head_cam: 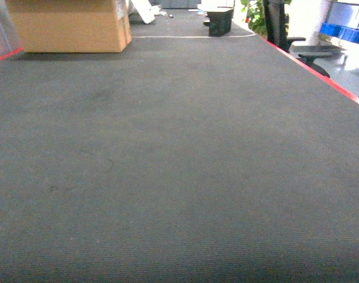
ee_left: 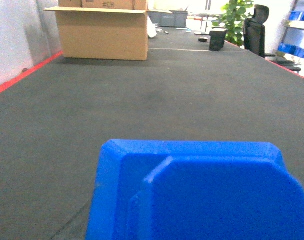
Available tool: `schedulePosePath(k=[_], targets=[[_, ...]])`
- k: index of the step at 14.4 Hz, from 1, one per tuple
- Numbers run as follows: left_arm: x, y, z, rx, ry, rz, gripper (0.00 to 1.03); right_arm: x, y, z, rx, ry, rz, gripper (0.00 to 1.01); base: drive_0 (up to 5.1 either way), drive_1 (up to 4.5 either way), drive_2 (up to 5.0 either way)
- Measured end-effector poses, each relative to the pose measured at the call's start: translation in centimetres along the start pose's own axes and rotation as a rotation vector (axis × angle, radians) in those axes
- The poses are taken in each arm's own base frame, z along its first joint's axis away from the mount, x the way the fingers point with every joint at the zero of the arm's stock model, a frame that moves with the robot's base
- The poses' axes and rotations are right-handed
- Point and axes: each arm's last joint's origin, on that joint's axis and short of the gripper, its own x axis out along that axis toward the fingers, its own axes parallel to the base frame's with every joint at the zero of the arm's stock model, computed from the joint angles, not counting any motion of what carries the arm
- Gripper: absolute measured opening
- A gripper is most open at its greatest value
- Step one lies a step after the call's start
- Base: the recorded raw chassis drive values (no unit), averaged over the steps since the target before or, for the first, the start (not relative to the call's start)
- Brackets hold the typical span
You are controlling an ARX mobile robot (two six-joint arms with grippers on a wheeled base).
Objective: Sort blue parts and orange caps into right shelf containers
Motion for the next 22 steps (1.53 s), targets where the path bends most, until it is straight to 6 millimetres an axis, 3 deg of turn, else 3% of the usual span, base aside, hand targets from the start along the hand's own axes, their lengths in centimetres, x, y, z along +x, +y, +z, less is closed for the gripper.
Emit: schedulePosePath(k=[6,22], targets=[[0.0,-0.01,0.0,0.0,0.0,-0.002,0.43,0.0,0.0,0.0,0.0,0.0,0.0,0.46,0.0,0.0,0.0],[0.0,0.0,0.0,0.0,0.0,-0.002,0.43,0.0,0.0,0.0,0.0,0.0,0.0,0.46,-1.6,-1.61,-1.6]])
